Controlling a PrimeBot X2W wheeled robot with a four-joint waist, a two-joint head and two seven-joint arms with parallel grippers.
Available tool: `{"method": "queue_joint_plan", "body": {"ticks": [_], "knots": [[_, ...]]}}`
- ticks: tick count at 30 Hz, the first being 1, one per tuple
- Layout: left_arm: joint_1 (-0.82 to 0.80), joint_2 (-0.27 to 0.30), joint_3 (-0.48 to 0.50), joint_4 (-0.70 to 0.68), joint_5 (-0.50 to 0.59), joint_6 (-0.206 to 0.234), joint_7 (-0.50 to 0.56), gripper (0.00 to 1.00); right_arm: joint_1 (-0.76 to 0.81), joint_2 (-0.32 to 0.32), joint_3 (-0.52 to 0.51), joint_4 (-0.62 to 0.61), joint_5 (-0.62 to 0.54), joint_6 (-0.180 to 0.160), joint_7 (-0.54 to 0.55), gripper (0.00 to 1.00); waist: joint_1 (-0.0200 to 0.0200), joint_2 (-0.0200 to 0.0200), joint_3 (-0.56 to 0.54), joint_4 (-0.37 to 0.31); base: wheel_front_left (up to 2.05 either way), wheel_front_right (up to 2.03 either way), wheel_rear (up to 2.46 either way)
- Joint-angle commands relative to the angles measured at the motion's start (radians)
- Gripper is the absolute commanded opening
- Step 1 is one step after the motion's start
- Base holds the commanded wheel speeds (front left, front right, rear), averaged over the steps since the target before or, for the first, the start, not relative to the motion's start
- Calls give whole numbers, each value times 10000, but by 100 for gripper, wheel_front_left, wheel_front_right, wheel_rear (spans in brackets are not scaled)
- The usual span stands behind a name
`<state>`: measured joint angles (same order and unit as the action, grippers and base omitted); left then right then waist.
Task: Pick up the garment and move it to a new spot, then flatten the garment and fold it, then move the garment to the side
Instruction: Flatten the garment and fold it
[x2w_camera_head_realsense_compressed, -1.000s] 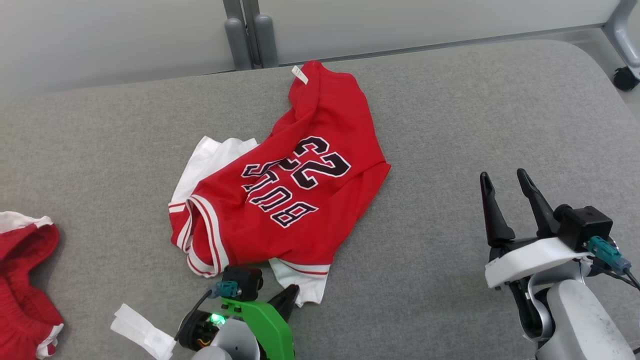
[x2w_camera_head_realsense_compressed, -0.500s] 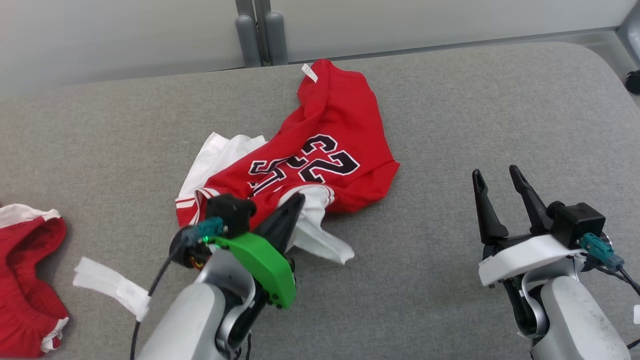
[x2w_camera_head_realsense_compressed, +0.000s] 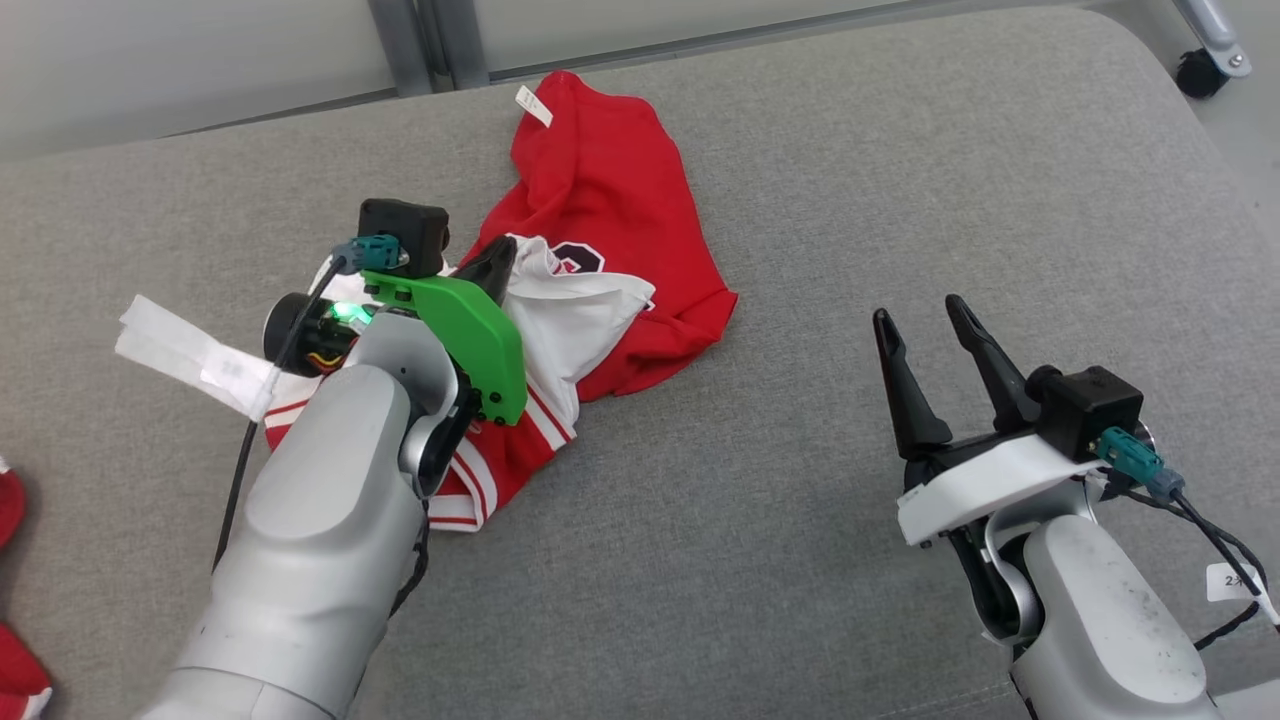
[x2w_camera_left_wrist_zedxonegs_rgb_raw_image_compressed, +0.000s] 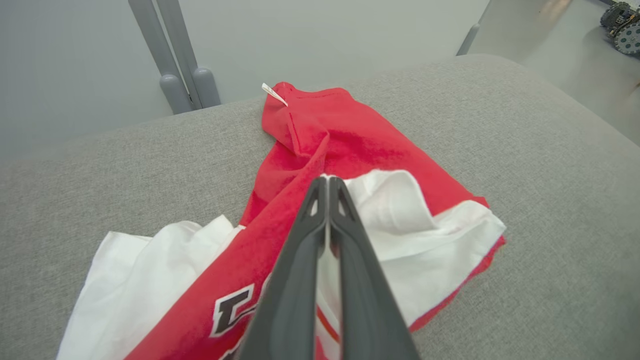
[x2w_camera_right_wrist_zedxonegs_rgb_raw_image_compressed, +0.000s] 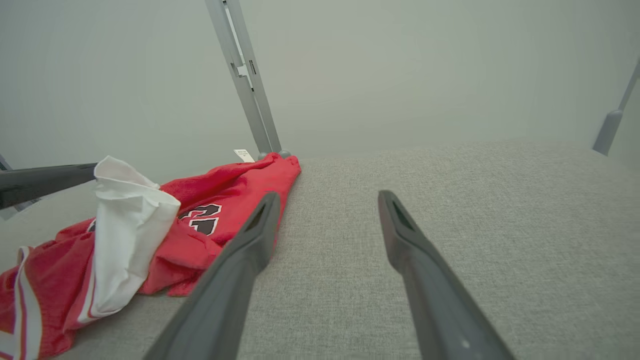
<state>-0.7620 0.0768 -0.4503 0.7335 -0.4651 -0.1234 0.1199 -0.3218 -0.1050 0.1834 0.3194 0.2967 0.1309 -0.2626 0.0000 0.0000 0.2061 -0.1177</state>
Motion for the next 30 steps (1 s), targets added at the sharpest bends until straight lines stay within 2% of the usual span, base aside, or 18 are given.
{"method": "queue_joint_plan", "body": {"ticks": [1,7,13,21,25,30], "knots": [[-333,-61,-48,381,25,-46,-388,100,-102,-3,16,62,52,-3,-33,100,0,0,141,-189,0,0,0],[-492,-199,-546,1313,-166,-66,-1884,100,213,-92,-107,223,62,-3,-31,100,0,0,-242,132,0,0,0],[86,-250,-1260,753,-376,-83,-2686,100,475,-156,-156,183,125,-3,-33,100,0,0,-534,419,0,0,0],[629,-241,-2952,-906,-959,-65,-1147,100,372,-195,-67,54,189,-3,-33,100,0,0,-225,180,0,0,0],[251,-241,-3287,-927,-909,187,-517,100,181,-94,62,48,186,-3,-33,100,0,0,55,-224,0,0,0],[-242,-237,-3321,-219,-975,660,72,100,19,43,15,9,195,-3,-33,100,0,0,334,-750,0,0,0]]}}
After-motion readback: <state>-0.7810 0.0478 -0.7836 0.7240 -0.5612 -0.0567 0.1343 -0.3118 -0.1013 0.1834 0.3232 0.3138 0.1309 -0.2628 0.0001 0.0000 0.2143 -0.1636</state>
